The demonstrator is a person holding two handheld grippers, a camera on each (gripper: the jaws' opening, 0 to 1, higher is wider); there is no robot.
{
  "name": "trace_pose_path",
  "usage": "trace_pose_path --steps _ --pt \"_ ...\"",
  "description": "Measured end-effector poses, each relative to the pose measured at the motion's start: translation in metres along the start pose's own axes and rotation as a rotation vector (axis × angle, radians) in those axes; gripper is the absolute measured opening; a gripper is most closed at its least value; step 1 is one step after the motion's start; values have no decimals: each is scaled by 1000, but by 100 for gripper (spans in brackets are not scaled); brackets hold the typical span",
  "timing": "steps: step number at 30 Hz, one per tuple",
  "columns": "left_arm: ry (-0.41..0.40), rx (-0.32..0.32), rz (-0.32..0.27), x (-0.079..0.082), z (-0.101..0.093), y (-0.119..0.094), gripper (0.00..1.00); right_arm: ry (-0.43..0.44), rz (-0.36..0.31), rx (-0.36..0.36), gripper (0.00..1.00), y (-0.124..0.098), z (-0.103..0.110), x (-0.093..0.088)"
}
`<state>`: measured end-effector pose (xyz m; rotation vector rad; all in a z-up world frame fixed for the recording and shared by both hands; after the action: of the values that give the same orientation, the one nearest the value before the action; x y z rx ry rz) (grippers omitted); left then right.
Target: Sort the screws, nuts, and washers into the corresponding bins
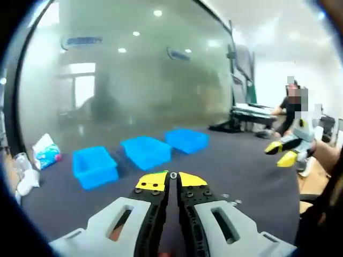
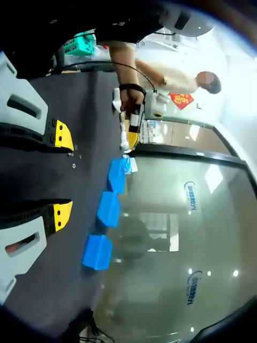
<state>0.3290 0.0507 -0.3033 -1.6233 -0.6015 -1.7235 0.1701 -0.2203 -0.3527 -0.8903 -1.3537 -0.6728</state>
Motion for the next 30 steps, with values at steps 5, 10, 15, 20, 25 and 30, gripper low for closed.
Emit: trace_pose_path --steps 5,10,15,20,25,30 --pt "-10 94 -16 5 39 15 6 6 -3 -3 31 0 0 -1" --pt "-55 146 -28 16 74 32 6 1 3 -5 31 -1 1 -2" --pt "-46 203 -28 25 92 47 6 2 5 -3 31 -2 2 -3" --pt "-50 243 2 26 117 75 6 6 3 -10 31 -2 -1 -3" --pt "-70 298 36 16 142 95 6 8 4 -18 31 -4 -4 -4" --pt "-69 330 78 2 162 108 6 3 10 -19 31 -6 -4 -5"
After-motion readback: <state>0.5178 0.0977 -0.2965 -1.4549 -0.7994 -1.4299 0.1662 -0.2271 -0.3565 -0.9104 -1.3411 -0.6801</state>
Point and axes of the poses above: the point that each gripper's makers call its tool centre point, and the gripper's own axes: y roughly forward along the fingers, z roughly to its left, x roughly out of its top, the point moved 5 cm from there along -y, roughly backward along the fingers, and after that the axes turned 4 degrees about y, right-handed, at the moved point
